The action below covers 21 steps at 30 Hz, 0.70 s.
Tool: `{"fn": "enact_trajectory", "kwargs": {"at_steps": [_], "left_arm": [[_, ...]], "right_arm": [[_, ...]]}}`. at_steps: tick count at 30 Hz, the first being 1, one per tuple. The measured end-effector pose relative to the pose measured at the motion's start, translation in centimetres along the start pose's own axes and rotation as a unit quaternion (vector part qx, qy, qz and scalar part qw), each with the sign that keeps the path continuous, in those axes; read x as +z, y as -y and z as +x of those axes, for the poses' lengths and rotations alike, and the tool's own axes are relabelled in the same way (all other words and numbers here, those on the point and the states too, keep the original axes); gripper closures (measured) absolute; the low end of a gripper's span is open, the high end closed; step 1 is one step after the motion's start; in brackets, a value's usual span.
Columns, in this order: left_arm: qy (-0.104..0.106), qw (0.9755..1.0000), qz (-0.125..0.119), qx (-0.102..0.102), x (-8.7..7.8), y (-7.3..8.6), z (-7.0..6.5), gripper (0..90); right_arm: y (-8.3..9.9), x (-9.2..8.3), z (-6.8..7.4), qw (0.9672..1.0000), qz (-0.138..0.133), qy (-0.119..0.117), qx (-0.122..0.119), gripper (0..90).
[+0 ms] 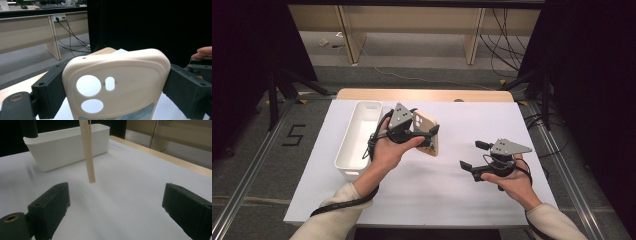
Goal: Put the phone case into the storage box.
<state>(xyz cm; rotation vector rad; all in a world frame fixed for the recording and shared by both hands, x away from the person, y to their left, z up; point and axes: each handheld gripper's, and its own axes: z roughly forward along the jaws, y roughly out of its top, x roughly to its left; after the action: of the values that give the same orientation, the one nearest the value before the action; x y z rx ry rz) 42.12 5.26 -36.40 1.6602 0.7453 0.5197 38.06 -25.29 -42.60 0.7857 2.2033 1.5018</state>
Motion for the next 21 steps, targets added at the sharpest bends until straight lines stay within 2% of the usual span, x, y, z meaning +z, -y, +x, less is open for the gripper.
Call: {"fn": "enact_trajectory", "kwargs": {"at_steps": [11,21], "left_arm": [[-0.019,0.9998,-0.002,0.007,-0.9,-0.5,0.7,10.8],[-0.034,0.9993,-0.004,0.013,-1.4,-0.8,1.1,10.8]], "right_arm": [[0.5,-1.1,0.0,0.9999,-0.004,0.014,0.007,7.6],[0.8,-1.5,-0.1,0.9997,-0.007,0.021,0.009,8.0]]}}
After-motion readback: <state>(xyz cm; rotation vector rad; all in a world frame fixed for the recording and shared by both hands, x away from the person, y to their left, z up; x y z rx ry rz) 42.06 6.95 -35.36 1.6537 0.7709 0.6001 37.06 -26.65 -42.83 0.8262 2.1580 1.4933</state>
